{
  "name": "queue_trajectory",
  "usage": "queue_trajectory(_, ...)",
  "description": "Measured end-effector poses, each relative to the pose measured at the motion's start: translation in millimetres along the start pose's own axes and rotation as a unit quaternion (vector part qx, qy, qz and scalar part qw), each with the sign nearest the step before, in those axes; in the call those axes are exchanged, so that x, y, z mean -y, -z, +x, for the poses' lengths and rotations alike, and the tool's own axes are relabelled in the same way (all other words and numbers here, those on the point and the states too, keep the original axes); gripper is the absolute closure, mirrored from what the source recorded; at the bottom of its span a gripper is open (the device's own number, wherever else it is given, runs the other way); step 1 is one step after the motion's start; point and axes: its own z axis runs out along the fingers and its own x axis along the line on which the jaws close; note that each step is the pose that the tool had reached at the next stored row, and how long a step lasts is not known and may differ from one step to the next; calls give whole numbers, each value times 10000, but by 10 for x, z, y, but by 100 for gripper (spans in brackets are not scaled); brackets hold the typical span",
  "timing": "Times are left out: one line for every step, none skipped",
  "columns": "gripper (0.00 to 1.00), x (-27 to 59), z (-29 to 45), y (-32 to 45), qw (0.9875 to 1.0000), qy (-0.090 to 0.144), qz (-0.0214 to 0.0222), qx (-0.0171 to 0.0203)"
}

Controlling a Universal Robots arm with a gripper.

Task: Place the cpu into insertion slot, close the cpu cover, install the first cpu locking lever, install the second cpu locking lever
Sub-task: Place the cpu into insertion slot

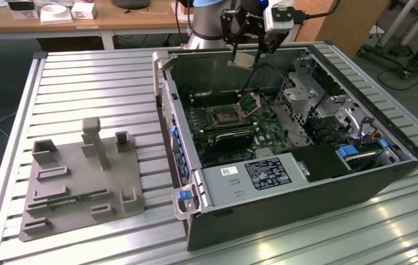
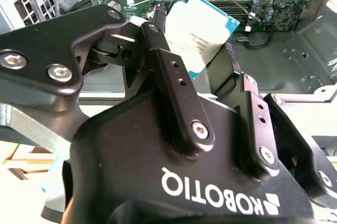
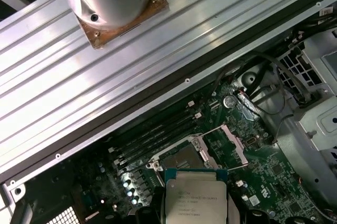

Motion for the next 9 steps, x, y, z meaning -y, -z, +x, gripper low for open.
queue_trajectory(46, 0, 0, 0, 10000, -1, 0, 0)
queue_trajectory(46, 0, 0, 0, 10000, -2, 0, 0)
queue_trajectory(46, 0, 0, 0, 10000, -4, 0, 0)
queue_trajectory(46, 0, 0, 0, 10000, -12, 0, 1)
queue_trajectory(46, 0, 0, 0, 10000, -29, 0, 3)
queue_trajectory(46, 0, 0, 0, 10000, -59, -1, 6)
queue_trajectory(46, 0, 0, 0, 10000, -93, -1, 8)
queue_trajectory(46, 0, 0, 0, 9999, -130, -2, 12)
queue_trajectory(46, 0, 0, 0, 9999, -171, -3, 15)
